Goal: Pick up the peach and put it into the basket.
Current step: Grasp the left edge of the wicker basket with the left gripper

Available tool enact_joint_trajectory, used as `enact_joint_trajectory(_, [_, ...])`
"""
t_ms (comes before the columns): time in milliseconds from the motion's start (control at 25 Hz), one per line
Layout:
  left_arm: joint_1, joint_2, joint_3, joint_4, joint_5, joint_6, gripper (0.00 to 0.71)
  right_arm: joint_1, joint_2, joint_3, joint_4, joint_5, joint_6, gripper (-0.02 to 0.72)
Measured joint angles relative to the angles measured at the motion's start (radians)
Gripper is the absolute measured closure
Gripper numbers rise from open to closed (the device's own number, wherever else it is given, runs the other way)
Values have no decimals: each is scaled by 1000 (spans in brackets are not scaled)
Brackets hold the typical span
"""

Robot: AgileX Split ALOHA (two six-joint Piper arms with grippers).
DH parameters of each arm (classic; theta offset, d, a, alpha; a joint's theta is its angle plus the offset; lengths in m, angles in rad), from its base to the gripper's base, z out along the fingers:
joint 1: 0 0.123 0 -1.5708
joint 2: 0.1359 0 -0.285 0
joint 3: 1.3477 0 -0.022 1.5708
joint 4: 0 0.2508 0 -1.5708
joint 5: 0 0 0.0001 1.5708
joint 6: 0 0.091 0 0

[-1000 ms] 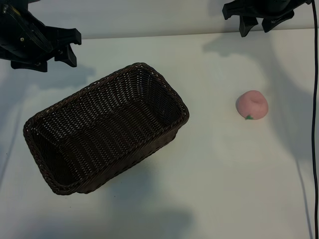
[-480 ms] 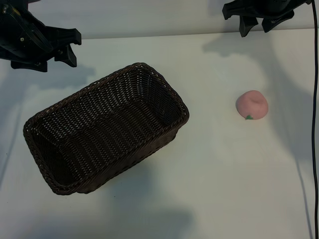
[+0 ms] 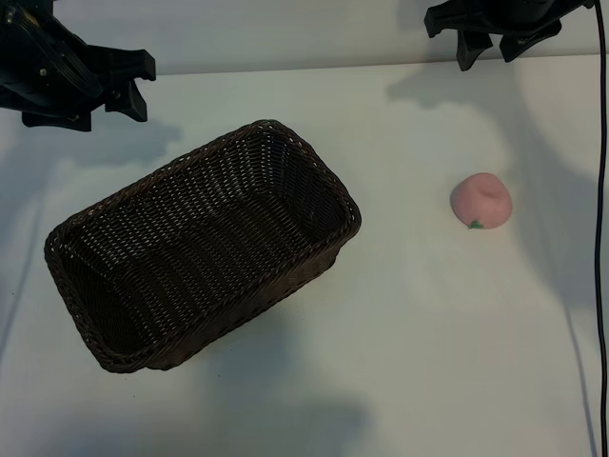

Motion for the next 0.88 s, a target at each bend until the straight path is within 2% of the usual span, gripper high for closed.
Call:
enact_joint_trajectory(240, [0, 0, 0, 0, -15, -1, 116, 0, 0, 0, 1, 0, 0, 210])
enact_joint_trajectory(440, [0, -13, 7, 0, 21, -44, 116, 0, 0, 0, 1, 0, 0, 210])
enact_joint_trajectory(640, [0, -126, 150, 2, 8, -117, 116, 0, 0, 0, 1, 0, 0, 210])
enact_joint_trajectory(880, [0, -300, 340, 64, 8, -262, 116, 0, 0, 0, 2, 0, -1, 210])
